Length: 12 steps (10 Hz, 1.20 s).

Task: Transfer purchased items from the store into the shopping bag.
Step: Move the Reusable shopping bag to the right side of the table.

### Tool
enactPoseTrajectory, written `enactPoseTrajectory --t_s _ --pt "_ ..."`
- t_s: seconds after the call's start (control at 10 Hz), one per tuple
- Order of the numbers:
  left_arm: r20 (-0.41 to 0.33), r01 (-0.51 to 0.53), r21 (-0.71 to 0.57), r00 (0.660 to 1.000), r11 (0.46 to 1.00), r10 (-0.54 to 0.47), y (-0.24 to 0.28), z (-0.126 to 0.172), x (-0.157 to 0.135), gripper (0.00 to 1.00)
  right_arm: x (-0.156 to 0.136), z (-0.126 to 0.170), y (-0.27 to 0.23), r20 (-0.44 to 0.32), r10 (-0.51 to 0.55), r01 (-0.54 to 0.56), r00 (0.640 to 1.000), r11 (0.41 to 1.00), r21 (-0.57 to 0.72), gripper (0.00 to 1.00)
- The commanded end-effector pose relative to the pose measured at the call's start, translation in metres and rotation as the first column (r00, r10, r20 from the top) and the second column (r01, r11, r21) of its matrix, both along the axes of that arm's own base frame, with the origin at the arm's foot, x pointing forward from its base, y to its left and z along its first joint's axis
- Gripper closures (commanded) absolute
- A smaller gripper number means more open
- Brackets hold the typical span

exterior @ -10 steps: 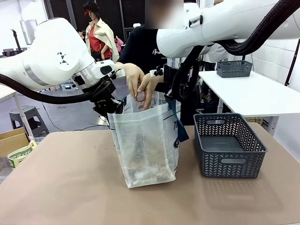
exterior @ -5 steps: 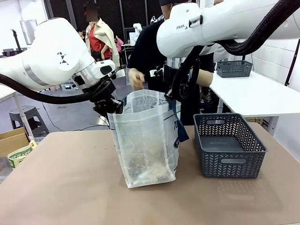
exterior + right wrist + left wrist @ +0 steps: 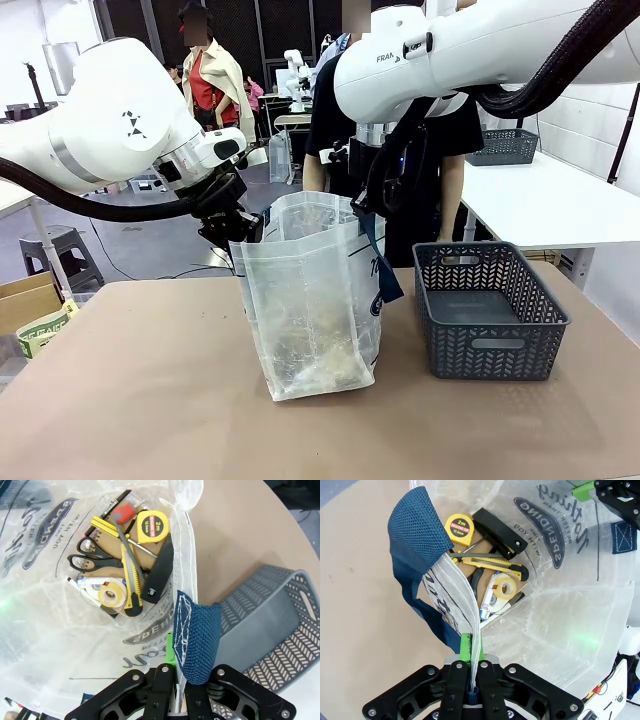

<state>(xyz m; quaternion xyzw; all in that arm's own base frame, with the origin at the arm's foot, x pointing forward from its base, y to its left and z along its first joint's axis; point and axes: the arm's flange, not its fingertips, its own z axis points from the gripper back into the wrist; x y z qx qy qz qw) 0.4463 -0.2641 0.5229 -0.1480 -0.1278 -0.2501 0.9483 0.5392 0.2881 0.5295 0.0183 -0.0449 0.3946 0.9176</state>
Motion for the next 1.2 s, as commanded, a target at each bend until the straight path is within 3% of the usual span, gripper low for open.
enactPoseTrajectory --t_s 0.0,1.1 --pt "0.005 0.002 0.005 1.000 1.000 -0.002 0.0007 0.0009 -0.0002 1.00 0.0001 0.0006 -0.0008 0.001 -0.001 0.001 1.000 1.000 0.000 1.00" --pt "0.005 0.002 0.005 1.000 1.000 -0.002 0.0007 0.0009 -0.0002 1.00 0.0001 0.0006 -0.0008 0.001 -0.001 0.001 1.000 1.000 0.000 1.00"
